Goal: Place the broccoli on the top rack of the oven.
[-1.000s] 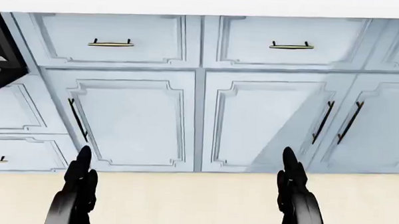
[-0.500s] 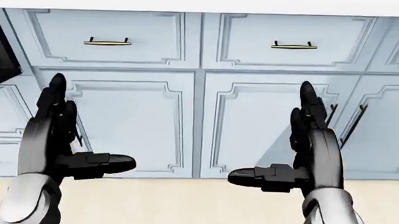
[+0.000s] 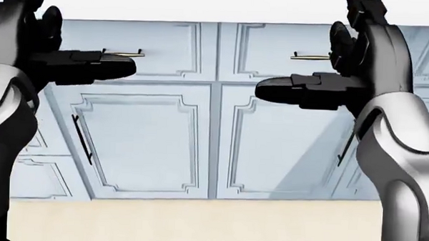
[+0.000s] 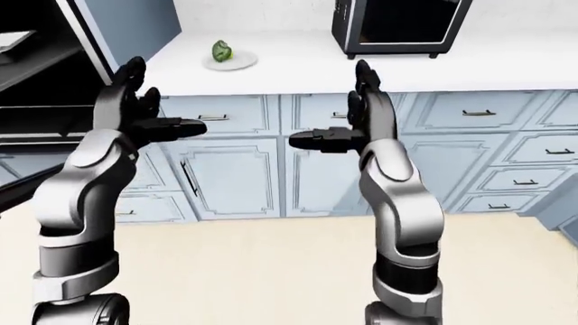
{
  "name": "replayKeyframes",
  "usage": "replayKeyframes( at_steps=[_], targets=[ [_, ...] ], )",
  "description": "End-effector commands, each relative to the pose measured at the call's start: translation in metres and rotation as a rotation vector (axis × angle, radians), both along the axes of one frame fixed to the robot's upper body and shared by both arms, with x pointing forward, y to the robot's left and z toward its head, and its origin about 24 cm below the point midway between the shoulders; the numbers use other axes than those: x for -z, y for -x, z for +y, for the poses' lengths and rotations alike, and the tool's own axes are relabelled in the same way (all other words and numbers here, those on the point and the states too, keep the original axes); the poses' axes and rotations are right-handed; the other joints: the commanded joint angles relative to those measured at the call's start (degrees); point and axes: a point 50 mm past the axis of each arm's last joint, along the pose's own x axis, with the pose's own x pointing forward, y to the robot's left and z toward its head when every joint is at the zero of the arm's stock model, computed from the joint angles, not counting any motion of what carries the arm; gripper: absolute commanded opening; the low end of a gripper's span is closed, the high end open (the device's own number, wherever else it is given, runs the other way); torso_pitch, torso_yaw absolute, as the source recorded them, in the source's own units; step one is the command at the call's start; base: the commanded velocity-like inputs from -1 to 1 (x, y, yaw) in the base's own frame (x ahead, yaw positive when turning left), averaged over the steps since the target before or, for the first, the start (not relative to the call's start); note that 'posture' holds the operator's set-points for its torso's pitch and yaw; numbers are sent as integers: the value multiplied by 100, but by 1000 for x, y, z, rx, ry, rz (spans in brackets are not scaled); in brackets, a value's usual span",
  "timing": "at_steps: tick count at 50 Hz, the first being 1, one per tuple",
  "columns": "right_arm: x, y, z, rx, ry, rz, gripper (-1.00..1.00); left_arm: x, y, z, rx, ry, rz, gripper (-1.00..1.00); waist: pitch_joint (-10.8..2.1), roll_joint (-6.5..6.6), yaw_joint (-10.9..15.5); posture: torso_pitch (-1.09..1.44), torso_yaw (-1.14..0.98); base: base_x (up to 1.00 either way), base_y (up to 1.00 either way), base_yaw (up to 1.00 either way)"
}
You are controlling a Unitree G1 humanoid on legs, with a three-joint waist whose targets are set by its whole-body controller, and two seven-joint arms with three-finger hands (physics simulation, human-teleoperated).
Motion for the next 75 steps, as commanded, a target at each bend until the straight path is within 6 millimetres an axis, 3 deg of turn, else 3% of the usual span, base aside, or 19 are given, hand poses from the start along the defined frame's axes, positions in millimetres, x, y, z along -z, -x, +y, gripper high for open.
replayKeyframes(
  at_steps=[1,6,12,21,29,32,39,42,43,52,56,60,63,65,69,71,72,73,75],
  targets=[
    [-23,4,-1,-4,-9,-97,100,-17,2,2,-10,-8,-82,100,-133,0,6,0,0,0,0,0],
    [-34,11,4,-33,22,-118,100,-20,5,2,-9,12,-101,100,-108,8,12,0,0,0,0,0],
    [-48,18,-2,-22,2,-153,100,-50,19,1,25,22,-161,100,-91,-2,9,0,0,0,0,0],
    [-53,22,-2,-23,-9,-175,100,-60,27,-3,39,30,-180,100,-56,4,21,0,0,1,0,0],
    [-51,16,-2,-18,-16,-178,100,-61,26,5,28,36,-187,100,-47,2,12,0,0,2,0,0],
    [-49,7,-7,-2,-24,-181,100,-56,17,6,24,37,-176,100,-37,12,1,0,0,3,0,0],
    [-51,12,-11,-1,-31,-186,100,-51,1,6,15,38,-178,100,-87,-7,29,0,0,3,0,0],
    [-53,22,-11,-8,-29,-188,100,-59,21,8,8,45,-187,100,-93,-17,25,0,0,3,0,0],
    [-54,22,-11,-6,-29,-188,100,-58,21,8,7,46,-186,100,-213,6,15,0,0,5,0,0],
    [-55,25,-9,-6,-25,-186,100,-61,24,7,10,42,-184,100,-23,20,2,0,0,13,0,0],
    [-53,23,-10,-7,-20,-183,100,-62,24,7,7,43,-185,100,-16,72,-14,0,0,19,0,0],
    [-53,23,-10,-5,-19,-181,100,-61,23,6,7,42,-185,100,3,228,-16,0,0,18,0,0],
    [-52,22,-9,-7,-18,-181,100,-61,23,6,11,48,-186,100,-70,194,8,0,0,18,0,0],
    [-53,22,-9,-7,-17,-181,100,-60,22,6,10,47,-186,100,-41,240,22,0,0,18,0,0],
    [-53,22,-9,-7,-17,-181,100,-61,23,6,9,45,-186,100,-46,50,69,0,0,18,0,0],
    [-54,23,-9,-7,-16,-181,100,-61,22,6,9,45,-184,100,-2,-138,96,0,0,19,0,0],
    [-53,22,-9,-7,-17,-181,100,-61,22,6,8,45,-184,100,-64,-305,97,0,0,18,0,0],
    [-53,22,-9,-7,-17,-180,100,-61,22,6,8,45,-185,100,-70,-184,39,0,0,17,0,0],
    [-53,22,-9,-8,-16,-180,100,-60,22,7,8,45,-185,100,3,-320,44,0,0,19,0,0]
  ],
)
